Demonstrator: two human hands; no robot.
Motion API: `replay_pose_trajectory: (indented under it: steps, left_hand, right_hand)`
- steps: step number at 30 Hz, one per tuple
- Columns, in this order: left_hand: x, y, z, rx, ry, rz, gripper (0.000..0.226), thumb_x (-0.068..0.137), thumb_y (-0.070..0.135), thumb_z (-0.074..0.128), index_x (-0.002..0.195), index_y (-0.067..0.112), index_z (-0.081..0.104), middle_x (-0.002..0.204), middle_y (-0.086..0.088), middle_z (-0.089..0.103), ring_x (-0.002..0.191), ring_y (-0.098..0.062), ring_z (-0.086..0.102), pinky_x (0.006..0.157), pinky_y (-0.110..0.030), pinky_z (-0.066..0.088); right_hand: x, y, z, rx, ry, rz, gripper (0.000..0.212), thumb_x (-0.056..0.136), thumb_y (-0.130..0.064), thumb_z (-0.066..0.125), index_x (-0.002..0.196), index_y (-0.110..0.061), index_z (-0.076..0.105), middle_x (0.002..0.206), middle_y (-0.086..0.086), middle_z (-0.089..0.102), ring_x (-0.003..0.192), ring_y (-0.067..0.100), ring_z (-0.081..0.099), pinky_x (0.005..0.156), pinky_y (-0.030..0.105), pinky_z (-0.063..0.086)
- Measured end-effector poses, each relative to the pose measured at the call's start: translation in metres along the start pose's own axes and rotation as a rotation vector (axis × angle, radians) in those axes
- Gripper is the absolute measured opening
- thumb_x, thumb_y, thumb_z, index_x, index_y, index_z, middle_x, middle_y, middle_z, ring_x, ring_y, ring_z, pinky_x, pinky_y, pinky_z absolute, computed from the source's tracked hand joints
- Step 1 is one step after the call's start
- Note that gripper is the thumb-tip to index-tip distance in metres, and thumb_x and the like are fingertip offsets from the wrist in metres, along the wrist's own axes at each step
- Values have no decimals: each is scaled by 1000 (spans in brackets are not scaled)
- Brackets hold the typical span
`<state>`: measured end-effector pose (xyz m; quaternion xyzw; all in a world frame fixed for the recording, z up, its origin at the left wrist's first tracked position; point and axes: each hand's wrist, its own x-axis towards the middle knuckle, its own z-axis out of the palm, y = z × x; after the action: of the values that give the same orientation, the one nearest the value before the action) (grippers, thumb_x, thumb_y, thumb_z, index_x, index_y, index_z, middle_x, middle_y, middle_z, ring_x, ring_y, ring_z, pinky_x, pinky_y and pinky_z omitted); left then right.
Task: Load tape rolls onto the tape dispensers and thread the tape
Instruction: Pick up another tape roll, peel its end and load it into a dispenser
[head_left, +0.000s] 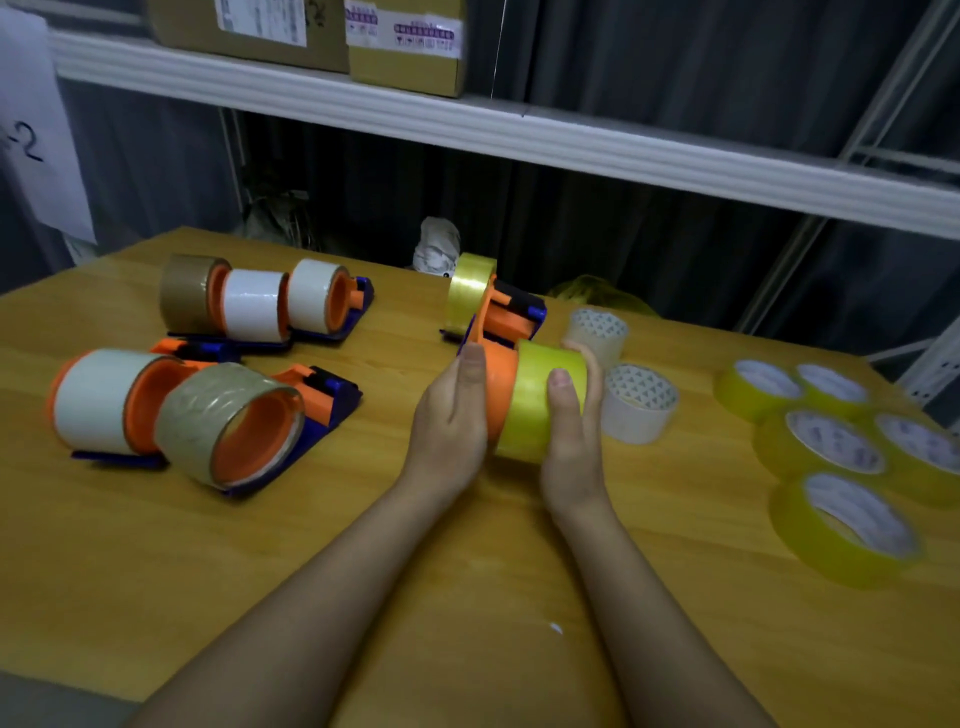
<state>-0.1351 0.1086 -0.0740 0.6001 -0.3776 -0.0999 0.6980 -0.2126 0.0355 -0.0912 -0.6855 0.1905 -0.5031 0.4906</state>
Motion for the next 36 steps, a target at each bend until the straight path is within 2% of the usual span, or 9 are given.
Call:
replay_pose_trajectory:
  steps: [3,7,12,16,18,24,27,31,36]
  left_hand:
    - [-6,2,-1,41,-54,59,103,77,86,16,88,-8,56,79,-31,59,73,-40,60,68,-53,50]
    - [-6,6,-4,149,-101,208,94,83,80,13,80,-5,54,64,-23,54,57,-32,55,54,-47,45]
    - [-6,6,-2,73,-72,84,69,95,57,24,72,-2,51,58,-22,49,53,-34,53,50,-42,43]
    - [-7,11,-1,-114,-45,-133,37,104,26,28,75,23,51,56,15,64,53,8,59,50,-6,41]
    - [-5,10,1,-183,-43,-198,34,104,28,29,76,26,49,50,29,58,53,14,56,49,-3,40]
    - [4,3,1,-358,40,-375,32,99,43,39,91,22,61,78,-2,69,77,-17,68,76,-33,55]
    - [5,2,-1,-360,43,-389,30,99,44,40,91,23,61,79,-2,69,74,-16,68,75,-34,56]
    - [0,7,-3,-307,25,-344,37,100,44,35,87,20,61,69,4,69,67,-11,67,64,-25,55]
    - [-8,19,-3,-222,16,-165,41,103,34,28,73,19,51,52,17,62,51,2,60,50,-13,47]
  right_hand:
    - [-1,-1,0,50,-7,68,39,81,-60,41,113,-39,47,119,-3,53,116,17,51,104,44,41]
    - [-1,-2,0,88,19,126,48,78,-63,43,114,-34,52,122,2,55,120,25,50,106,54,37]
    - [-3,-5,1,96,14,104,49,78,-60,44,115,-28,51,111,-3,54,108,15,53,101,42,44]
    - [-6,-7,0,-8,17,-56,41,92,-37,46,126,-14,44,110,-9,50,96,-14,50,81,5,39]
    - [-6,-4,-2,-80,20,-124,53,90,-43,45,131,-9,42,119,-3,50,109,-6,50,88,8,38]
    - [-3,-2,-8,-282,-7,-284,70,88,-67,41,137,-18,39,129,7,46,119,16,48,97,30,43]
    - [-1,-1,-9,-340,-23,-322,70,87,-70,38,137,-22,37,130,6,44,121,10,45,99,22,39]
    - [-4,0,-4,-216,-17,-257,68,88,-70,39,135,-20,39,126,10,46,113,22,51,93,39,46]
    - [-9,-6,2,-92,-18,-233,61,90,-41,42,133,1,37,123,5,46,111,-2,49,89,10,38]
